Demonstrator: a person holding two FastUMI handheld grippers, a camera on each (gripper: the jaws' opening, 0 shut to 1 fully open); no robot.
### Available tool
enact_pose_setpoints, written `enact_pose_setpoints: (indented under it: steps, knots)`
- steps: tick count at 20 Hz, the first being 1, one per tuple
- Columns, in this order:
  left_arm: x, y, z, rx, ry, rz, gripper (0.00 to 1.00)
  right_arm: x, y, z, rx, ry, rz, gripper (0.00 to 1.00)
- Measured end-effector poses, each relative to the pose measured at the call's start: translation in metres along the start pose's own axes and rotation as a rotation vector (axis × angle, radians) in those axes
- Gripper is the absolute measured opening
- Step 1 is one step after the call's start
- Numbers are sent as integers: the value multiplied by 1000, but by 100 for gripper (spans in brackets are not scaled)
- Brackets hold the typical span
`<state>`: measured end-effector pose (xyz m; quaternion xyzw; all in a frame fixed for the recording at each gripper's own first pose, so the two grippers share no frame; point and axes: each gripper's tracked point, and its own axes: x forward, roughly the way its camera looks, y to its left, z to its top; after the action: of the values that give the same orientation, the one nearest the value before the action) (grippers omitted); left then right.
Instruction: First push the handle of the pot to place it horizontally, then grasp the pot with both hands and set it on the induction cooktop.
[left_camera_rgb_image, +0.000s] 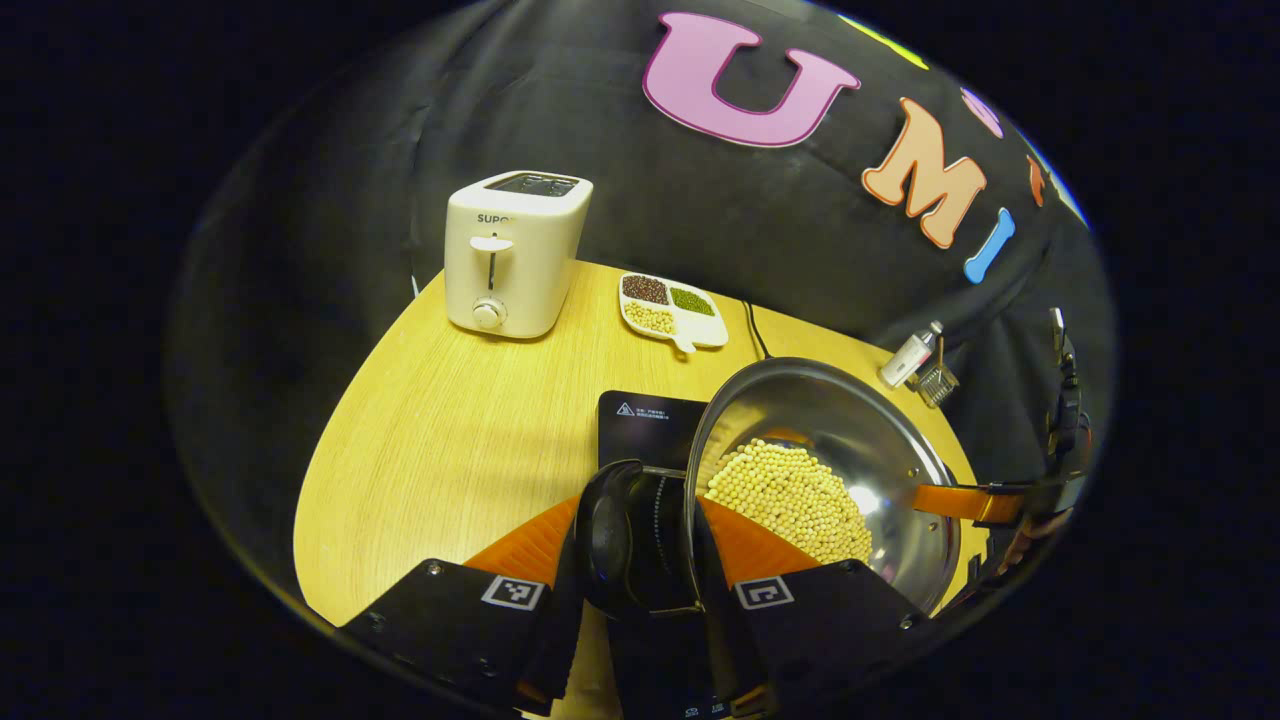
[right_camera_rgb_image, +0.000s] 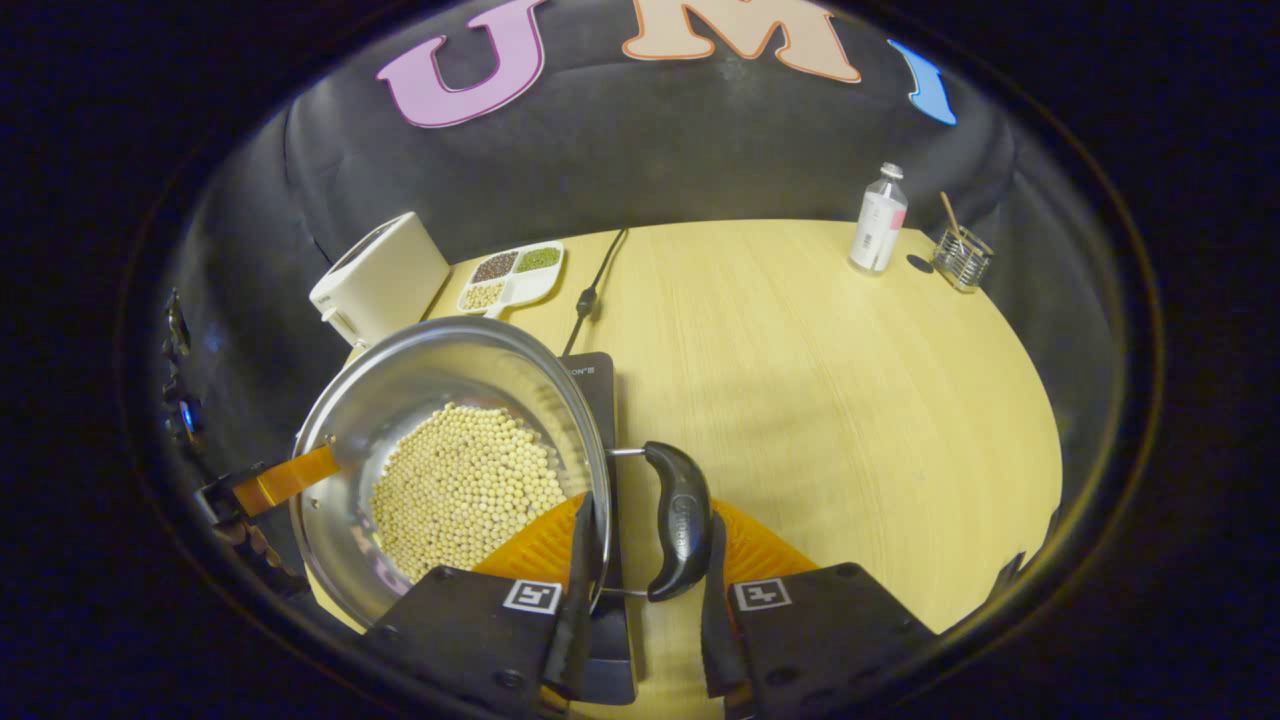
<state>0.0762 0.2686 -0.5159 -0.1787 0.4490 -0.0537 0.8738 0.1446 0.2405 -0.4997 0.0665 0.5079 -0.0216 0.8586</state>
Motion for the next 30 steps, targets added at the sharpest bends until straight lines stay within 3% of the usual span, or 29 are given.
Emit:
enact_pose_setpoints:
  steps: [3,4,6,7,11,12,13,15,16,18,24,25,27,30]
  knots:
    - [0,-1,-1,-13,-15,-14,53,-1,0,0,-6,-6,-2,48]
    - [1,-1,0,-12,-23,-15,55,-2,0,0,-9,-5,-3,42]
    - [0,-1,2,-4,-33,-5,54,-2,-1,1,-10,-8,-4,49]
    - [-1,-1,0,-8,-33,5,58,-1,-2,0,-9,-7,-5,45]
    - [-3,0,-21,-23,45,57,63,2,-4,-14,-33,31,-18,66]
    - [-5,0,-16,-22,23,69,76,0,-1,-13,-23,18,-7,74]
    - [-10,-4,-8,-15,-8,68,82,-3,3,-14,-14,5,9,80]
    - [-22,-5,2,26,-49,95,82,-9,4,-16,-7,5,32,100]
    - [-28,-3,7,56,-66,125,78,-13,2,-13,-3,-1,42,96]
    - [-41,-4,22,120,-118,176,79,-23,-1,-2,22,-43,51,96]
    - [-91,-53,61,225,-271,230,79,-71,-23,42,111,-193,125,98]
    - [-102,-65,65,231,-294,241,79,-82,-32,47,106,-220,131,100]
    - [-121,-91,71,215,-343,256,79,-104,-56,57,92,-268,127,94]
    - [-154,-144,70,137,-386,240,79,-153,-93,75,65,-368,136,94]
